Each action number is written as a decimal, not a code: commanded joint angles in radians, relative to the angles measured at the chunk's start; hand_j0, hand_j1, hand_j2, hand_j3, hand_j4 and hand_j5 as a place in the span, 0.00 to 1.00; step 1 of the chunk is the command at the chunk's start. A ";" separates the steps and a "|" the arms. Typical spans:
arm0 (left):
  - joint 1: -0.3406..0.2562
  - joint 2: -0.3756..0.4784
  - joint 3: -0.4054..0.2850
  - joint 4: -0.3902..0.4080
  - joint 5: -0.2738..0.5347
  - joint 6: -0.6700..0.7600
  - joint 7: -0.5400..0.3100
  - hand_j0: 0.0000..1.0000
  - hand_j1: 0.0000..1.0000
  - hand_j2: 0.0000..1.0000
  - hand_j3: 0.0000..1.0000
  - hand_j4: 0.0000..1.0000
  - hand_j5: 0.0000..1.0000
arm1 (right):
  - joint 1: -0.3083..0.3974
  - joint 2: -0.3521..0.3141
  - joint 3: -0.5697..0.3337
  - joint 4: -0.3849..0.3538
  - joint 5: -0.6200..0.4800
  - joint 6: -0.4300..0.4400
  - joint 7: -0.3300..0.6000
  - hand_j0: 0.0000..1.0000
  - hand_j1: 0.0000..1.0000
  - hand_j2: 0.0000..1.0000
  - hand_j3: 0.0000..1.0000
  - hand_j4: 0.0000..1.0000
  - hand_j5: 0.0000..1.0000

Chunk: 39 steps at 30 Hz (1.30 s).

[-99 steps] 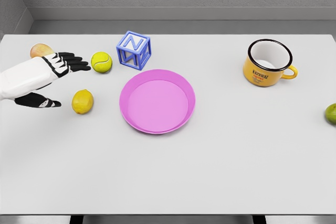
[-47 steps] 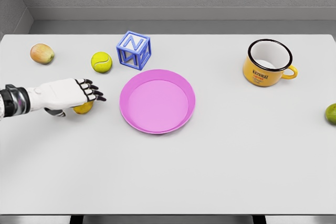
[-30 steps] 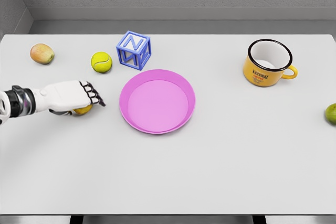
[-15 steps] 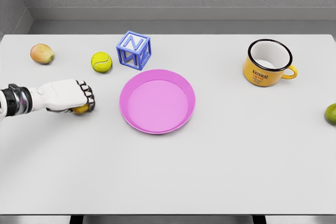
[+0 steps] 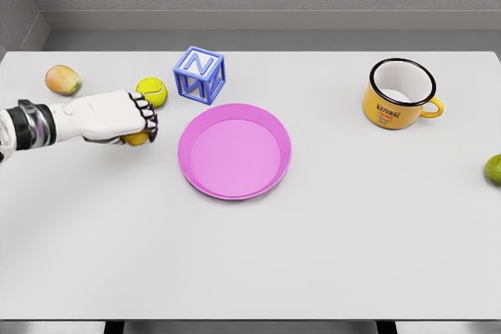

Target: Put the lemon on the plate with left arm

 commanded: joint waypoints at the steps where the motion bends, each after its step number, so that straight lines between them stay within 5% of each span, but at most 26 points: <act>1: 0.000 -0.032 0.000 -0.001 0.009 0.002 0.001 0.50 0.50 0.50 0.50 0.50 0.50 | 0.000 0.000 0.000 0.000 -0.001 0.000 -0.001 1.00 1.00 1.00 1.00 1.00 1.00; 22: -0.086 -0.261 -0.122 -0.011 0.001 0.002 -0.001 0.51 0.51 0.51 0.51 0.51 0.51 | 0.000 0.000 0.000 0.000 -0.001 0.000 -0.001 1.00 1.00 1.00 1.00 1.00 1.00; 24: -0.087 -0.266 -0.125 -0.011 0.001 0.002 -0.001 0.60 0.60 0.60 0.60 0.60 0.60 | 0.000 0.000 0.000 0.000 -0.001 0.000 -0.001 1.00 1.00 1.00 1.00 1.00 1.00; 25: -0.087 -0.267 -0.127 -0.011 0.005 0.002 0.001 0.73 0.73 0.73 0.73 0.73 0.73 | 0.000 0.000 0.000 0.000 -0.001 0.000 0.000 1.00 1.00 1.00 1.00 1.00 1.00; 26: -0.087 -0.279 -0.129 -0.011 0.008 0.002 0.001 1.00 1.00 1.00 1.00 1.00 1.00 | 0.000 0.000 0.000 0.000 -0.001 0.000 0.000 1.00 1.00 1.00 1.00 1.00 1.00; 29: -0.087 -0.278 -0.127 -0.010 0.005 0.002 0.001 1.00 1.00 1.00 1.00 1.00 1.00 | 0.000 0.000 0.001 0.000 -0.001 0.000 -0.001 1.00 1.00 1.00 1.00 1.00 1.00; 34: -0.083 -0.192 -0.064 -0.008 0.017 0.002 0.005 1.00 1.00 1.00 1.00 1.00 1.00 | 0.000 0.000 0.000 0.000 -0.001 0.000 -0.001 1.00 1.00 1.00 1.00 1.00 1.00; 39: -0.008 0.036 0.080 0.002 0.110 0.002 0.005 1.00 1.00 1.00 1.00 1.00 1.00 | 0.000 0.000 0.000 0.000 -0.001 0.000 0.000 1.00 1.00 1.00 1.00 1.00 1.00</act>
